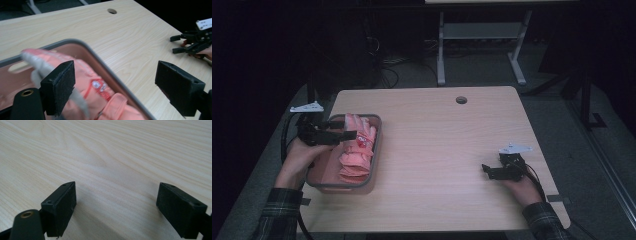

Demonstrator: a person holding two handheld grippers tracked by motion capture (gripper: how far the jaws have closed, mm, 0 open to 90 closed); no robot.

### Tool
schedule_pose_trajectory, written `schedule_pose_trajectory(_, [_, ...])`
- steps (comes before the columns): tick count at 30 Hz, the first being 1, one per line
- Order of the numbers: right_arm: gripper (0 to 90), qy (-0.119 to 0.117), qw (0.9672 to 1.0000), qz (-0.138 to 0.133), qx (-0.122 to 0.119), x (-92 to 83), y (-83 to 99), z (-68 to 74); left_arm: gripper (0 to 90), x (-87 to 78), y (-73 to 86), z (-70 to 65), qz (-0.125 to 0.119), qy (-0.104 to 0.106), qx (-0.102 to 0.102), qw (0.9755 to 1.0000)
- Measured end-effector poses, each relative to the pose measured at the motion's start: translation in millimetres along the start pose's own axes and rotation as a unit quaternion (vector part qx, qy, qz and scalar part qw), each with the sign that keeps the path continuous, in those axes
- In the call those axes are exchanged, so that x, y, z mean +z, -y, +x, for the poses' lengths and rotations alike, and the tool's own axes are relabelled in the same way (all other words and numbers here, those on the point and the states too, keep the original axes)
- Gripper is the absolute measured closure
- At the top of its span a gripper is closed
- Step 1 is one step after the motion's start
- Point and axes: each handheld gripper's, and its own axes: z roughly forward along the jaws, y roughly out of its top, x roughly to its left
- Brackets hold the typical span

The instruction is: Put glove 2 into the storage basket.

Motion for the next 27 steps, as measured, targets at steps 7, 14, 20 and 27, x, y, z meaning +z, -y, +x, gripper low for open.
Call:
schedule_pose_trajectory(7, [16.1,0.0,1.0,0.0,0.0,0.0,0.0,0.0,15.8,12.8,-4.9,-20.0,-0.004,0.014,0.026,0.9996])
schedule_pose_trajectory(14, [16.1,0.0,1.0,0.0,0.0,0.0,0.0,0.0,15.9,31.0,-7.8,-44.1,-0.009,0.028,0.052,0.9982])
schedule_pose_trajectory(20, [16.1,0.0,1.0,0.0,0.0,0.0,0.0,0.0,15.8,53.6,-4.9,-68.5,-0.002,0.034,0.075,0.9966])
schedule_pose_trajectory(27, [16.1,0.0,1.0,0.0,0.0,0.0,0.0,0.0,16.1,78.7,1.6,-90.3,0.004,0.047,0.094,0.9944])
